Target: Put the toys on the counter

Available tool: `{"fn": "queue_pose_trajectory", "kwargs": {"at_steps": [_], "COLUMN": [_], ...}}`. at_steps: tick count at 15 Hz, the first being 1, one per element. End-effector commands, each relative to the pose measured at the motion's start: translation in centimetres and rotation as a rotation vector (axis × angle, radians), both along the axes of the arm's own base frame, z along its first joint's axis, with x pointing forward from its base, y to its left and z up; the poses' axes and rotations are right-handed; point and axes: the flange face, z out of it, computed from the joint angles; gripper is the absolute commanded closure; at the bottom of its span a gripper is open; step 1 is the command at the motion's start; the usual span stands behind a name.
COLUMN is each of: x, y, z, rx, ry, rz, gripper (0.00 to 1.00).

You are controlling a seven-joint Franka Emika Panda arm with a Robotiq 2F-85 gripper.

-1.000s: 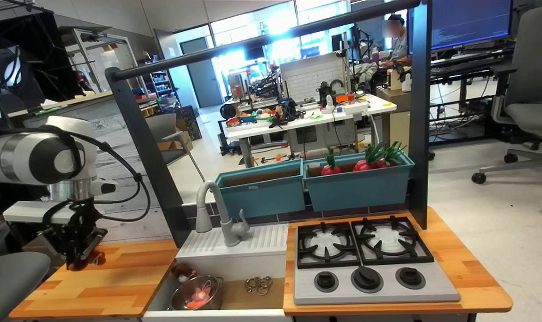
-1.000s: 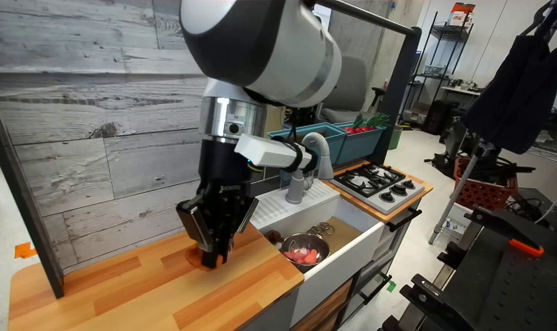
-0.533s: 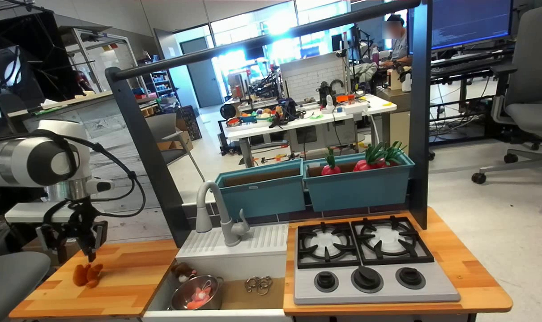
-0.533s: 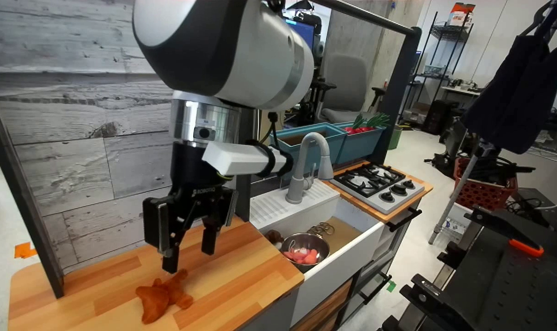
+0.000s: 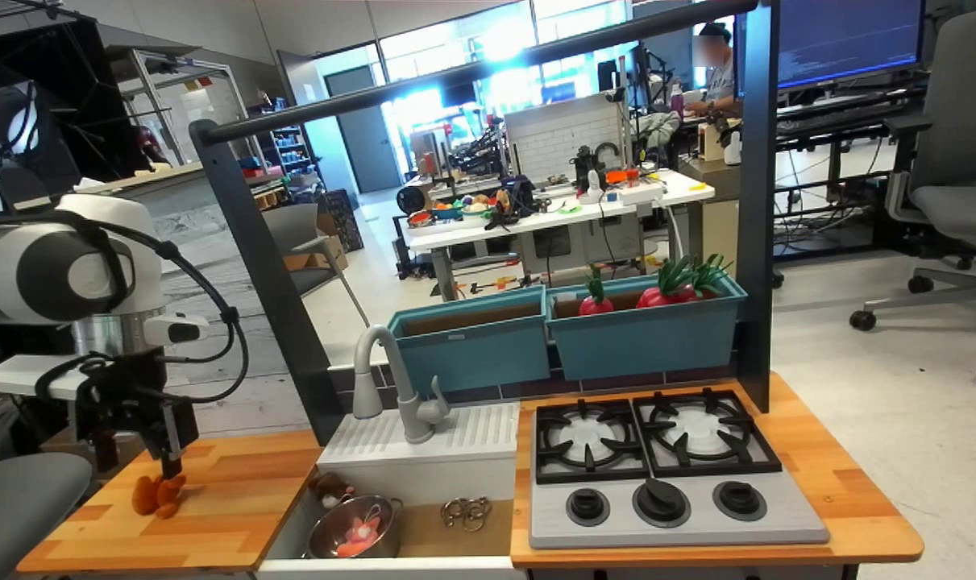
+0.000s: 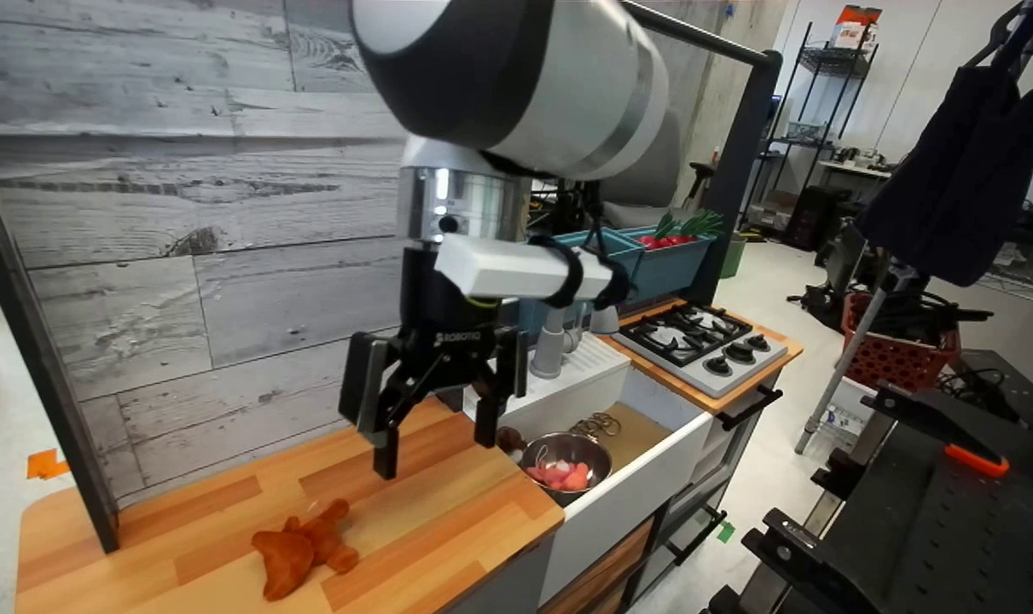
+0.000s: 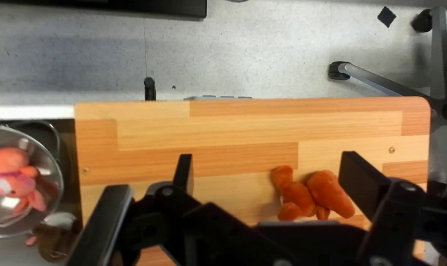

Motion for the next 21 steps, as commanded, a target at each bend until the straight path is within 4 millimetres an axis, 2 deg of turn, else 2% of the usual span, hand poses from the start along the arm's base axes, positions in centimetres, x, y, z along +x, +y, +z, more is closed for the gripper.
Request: {"fn": "queue_pose_trajectory", "kwargs": {"at_steps": [1,3,6,8,10,13,14,17,21], "x": [-0.6,-1.5,-2.2,-2.7,-2.8,-1.7,-1.7,-1.7,-1.5], "y": [-1.1,-3.4,-4.3,-4.0,-2.9,-1.0,-1.8,-0.3,-0.9], "z": [0.9,2.6,3.3,4.4,5.9,8.2,6.0,7.8,7.8], "rx": [0.003,0.004,0.000,-0.116,-0.163,-0.263,-0.212,-0.245,-0.253], "ry": [0.019,0.035,0.044,-0.029,-0.111,-0.223,-0.148,-0.198,-0.201], "rz": [-0.049,-0.103,-0.119,-0.188,-0.186,-0.153,-0.167,-0.153,-0.156], "gripper": [0.00,0.00,0.00,0.00,0.00,0.00,0.00,0.00,0.00]}}
